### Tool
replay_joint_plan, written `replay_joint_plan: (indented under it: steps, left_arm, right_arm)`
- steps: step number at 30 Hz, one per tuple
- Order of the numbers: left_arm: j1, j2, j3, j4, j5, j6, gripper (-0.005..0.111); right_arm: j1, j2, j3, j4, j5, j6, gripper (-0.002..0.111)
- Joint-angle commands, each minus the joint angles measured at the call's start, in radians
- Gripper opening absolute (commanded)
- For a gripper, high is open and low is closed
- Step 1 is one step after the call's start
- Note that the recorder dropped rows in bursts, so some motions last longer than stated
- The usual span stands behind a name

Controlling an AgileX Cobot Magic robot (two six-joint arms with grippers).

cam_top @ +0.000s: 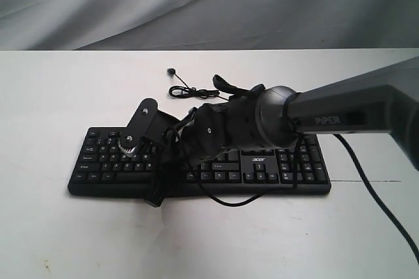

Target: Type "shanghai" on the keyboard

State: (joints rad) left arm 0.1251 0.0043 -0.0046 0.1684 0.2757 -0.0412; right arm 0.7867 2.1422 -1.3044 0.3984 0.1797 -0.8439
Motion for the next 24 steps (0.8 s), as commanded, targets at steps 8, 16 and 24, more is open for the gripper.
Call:
replay_joint_plan:
  steps: [8,16,24]
  left_arm:
    - [-0.007,-0.004,0.005,-0.002,-0.01,-0.004,0.0]
    - [-0.007,-0.004,0.005,-0.002,-0.01,-0.004,0.0]
    - [-0.007,-0.004,0.005,-0.002,-0.01,-0.004,0.0]
  right_arm:
    - [-0.003,-0.047,-0.001,-0.006,-0.012,-0.003,0.0]
    - [-0.009,-0.039,-0.12,-0.017,0.07,-0.003,0.0]
    - [-0.009,0.027,-0.19,-0.015,0.114,0.003,0.0]
